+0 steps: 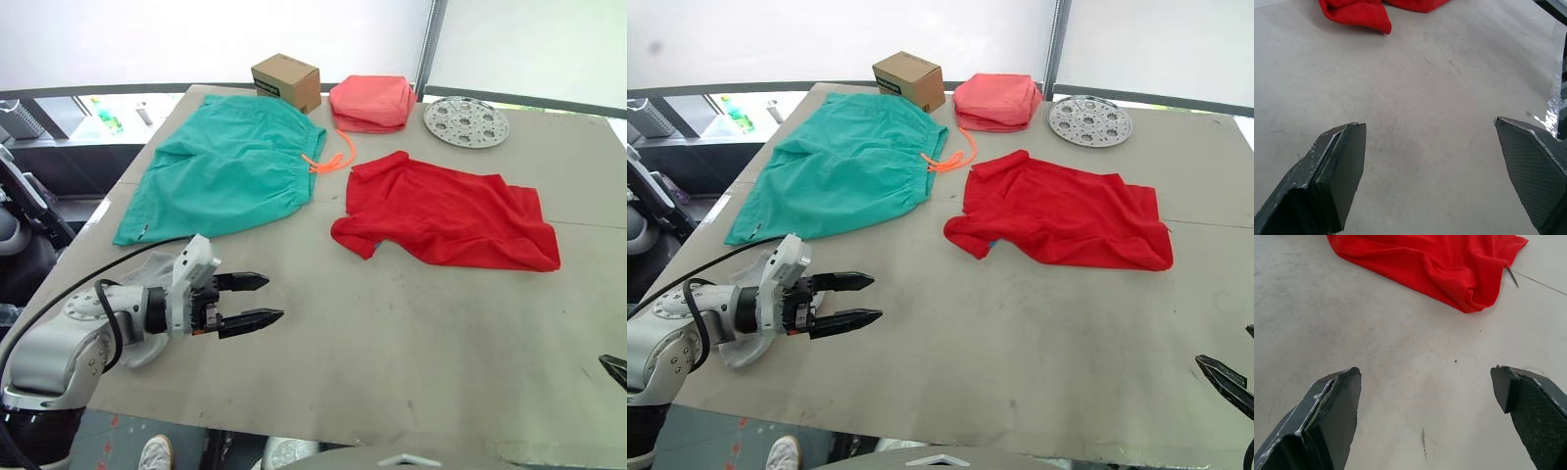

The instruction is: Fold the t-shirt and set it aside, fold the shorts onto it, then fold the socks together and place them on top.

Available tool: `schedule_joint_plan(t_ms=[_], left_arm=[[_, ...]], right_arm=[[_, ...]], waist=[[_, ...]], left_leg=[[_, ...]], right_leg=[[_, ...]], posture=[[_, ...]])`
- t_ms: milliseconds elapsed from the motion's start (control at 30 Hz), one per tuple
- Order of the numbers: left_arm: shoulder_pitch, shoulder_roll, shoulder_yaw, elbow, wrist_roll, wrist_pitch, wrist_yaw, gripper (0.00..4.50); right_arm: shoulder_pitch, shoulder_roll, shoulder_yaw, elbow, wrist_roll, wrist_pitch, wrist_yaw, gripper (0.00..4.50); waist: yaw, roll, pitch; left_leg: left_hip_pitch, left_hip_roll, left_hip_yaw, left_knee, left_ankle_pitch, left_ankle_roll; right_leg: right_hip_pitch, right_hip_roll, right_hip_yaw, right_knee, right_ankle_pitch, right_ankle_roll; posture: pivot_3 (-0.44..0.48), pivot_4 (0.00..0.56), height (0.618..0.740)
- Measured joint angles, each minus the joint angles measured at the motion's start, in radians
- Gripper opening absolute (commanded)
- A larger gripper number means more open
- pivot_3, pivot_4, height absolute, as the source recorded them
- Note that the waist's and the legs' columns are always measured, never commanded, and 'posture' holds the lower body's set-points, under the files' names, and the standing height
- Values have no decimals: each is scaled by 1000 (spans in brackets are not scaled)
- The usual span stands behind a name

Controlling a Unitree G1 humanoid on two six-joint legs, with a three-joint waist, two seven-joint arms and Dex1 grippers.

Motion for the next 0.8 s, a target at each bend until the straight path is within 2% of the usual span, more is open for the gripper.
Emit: schedule_joint_plan(t_ms=[67, 200, 367, 467, 567, 633, 700, 800], left_arm=[[-29, -10, -10, 13, -5, 15, 9, 4500], [-359, -178, -54, 112, -42, 143, 189, 4500], [-578, -320, -152, 292, -6, 267, 359, 4500], [-734, -403, -213, 435, 20, 313, 398, 4500], [-937, -469, -307, 716, 153, 203, 386, 4500], [-973, -479, -330, 802, 199, 146, 369, 4500], [-1077, -566, -376, 1094, 312, -44, 323, 4500], [-1129, -638, -414, 1264, 392, -188, 292, 4500]], right_arm=[[-4, 3, -2, -1, 11, 1, -8, 4479], [-145, -10, 67, -121, 169, 39, -103, 4479], [-230, -7, 220, -252, 277, 59, -230, 4479], [-280, -23, 292, -309, 306, 62, -307, 4479], [-319, -35, 356, -335, 300, 57, -363, 4479], [-321, -34, 374, -335, 289, 54, -380, 4479], [-322, -29, 425, -333, 250, 43, -412, 4479], [-327, -28, 444, -335, 228, 29, -427, 4479]], waist=[[1, 0, 0], [16, -2, 2], [11, -6, 1], [11, -9, 2], [18, -11, 1], [9, -10, 1], [8, -11, 1], [8, -11, 1]], left_leg=[[0, 0, 0, -1, 0, 1], [-2, -1, -3, 6, 1, 1], [-1, -1, -4, 10, 1, 2], [-3, -3, -6, 10, 1, 2], [-3, -10, -8, 10, 1, 2], [-2, -10, -6, 9, 1, 3], [-4, -12, -9, 9, 0, 4], [-6, -13, -10, 10, 0, 5]], right_leg=[[1, 0, -1, -1, 0, 0], [4, 1, -5, 2, -1, 5], [7, 8, -3, 2, 0, 6], [6, 9, -3, 2, 1, 9], [6, 10, -5, 1, 1, 9], [6, 9, -3, 1, 2, 8], [6, 8, -5, 2, 2, 8], [5, 8, -5, 1, 2, 9]], posture=[[0, 150, 740], [0, 150, 740], [0, 150, 740], [0, 150, 740], [0, 150, 740], [0, 150, 740], [0, 150, 740], [0, 150, 740]])
